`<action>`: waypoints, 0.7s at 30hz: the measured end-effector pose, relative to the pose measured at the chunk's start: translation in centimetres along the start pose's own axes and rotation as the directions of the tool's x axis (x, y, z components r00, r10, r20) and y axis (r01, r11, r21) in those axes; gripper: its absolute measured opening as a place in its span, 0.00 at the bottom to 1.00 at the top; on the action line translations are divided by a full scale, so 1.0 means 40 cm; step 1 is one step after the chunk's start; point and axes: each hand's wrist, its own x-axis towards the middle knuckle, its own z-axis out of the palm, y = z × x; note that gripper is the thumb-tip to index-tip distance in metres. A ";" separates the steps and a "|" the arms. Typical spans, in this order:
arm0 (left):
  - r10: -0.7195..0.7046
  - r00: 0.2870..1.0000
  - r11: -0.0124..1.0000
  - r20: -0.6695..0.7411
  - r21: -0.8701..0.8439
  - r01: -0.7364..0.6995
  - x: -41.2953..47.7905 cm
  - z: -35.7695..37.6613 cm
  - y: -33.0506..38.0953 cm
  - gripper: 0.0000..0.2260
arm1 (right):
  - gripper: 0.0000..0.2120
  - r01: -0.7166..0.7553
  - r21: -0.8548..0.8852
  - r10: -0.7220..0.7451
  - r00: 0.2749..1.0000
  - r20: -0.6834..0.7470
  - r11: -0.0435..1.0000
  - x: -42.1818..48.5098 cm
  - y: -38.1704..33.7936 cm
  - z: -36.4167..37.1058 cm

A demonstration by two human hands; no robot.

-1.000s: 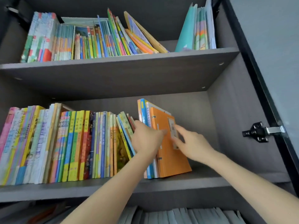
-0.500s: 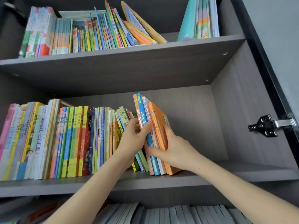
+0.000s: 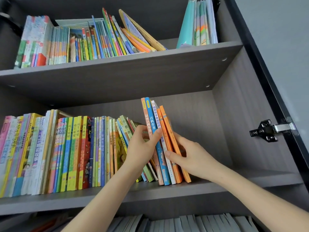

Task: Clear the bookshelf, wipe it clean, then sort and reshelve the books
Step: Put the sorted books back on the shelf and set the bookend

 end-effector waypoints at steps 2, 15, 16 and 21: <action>0.003 1.000 1.000 0.001 0.002 -0.003 0.000 0.001 0.003 0.12 | 0.29 -0.002 0.040 0.002 1.000 -0.007 0.999 -0.001 0.002 -0.005; 0.129 0.991 0.943 -0.042 0.314 -0.110 0.010 0.050 0.014 0.16 | 0.27 0.019 0.031 -0.017 0.999 -0.046 0.999 0.021 -0.013 -0.032; 0.138 0.990 0.935 -0.026 0.332 -0.121 0.010 0.053 0.016 0.16 | 0.27 0.004 0.011 -0.003 0.998 -0.056 1.000 0.031 -0.014 -0.037; 0.131 0.991 0.900 0.035 0.415 -0.134 0.009 0.058 0.029 0.13 | 0.25 -0.063 -0.014 0.062 0.998 -0.024 0.998 0.056 -0.018 -0.067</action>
